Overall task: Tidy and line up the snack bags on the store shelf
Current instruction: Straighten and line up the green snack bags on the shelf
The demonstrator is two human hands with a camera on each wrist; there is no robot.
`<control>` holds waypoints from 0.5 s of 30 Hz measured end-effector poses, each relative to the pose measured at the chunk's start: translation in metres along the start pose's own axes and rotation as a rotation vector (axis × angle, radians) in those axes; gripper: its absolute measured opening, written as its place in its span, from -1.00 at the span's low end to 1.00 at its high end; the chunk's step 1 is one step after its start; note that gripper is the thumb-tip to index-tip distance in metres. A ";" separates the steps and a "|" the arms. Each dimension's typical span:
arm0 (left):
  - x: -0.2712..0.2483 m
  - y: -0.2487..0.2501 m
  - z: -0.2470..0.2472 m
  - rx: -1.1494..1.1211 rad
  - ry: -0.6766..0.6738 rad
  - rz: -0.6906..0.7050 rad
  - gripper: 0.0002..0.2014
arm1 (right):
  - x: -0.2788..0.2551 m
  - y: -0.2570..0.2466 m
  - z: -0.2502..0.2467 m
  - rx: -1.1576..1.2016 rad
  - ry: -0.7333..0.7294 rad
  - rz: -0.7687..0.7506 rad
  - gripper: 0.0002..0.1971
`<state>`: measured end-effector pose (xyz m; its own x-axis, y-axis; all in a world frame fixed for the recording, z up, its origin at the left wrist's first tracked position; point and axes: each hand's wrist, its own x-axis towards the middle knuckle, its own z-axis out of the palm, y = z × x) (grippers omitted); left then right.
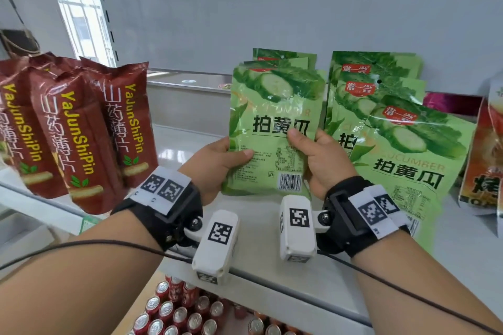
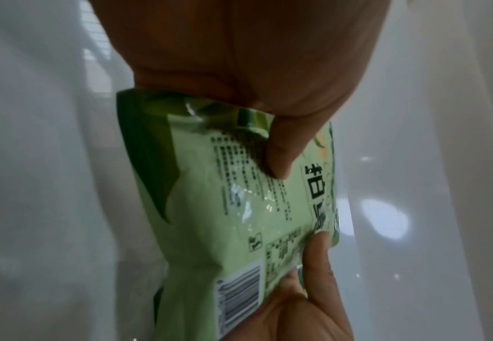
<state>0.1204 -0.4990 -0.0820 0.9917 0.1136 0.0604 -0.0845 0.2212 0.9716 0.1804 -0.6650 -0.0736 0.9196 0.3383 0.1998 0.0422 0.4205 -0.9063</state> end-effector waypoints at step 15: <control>0.000 -0.004 -0.007 -0.079 0.076 0.058 -0.80 | -0.001 0.007 -0.002 -0.260 -0.156 0.365 -0.66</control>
<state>0.1197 -0.4929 -0.0878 0.9750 0.2004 0.0958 -0.1520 0.2873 0.9457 0.1804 -0.6641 -0.0805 0.8239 0.5553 -0.1133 -0.1576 0.0325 -0.9870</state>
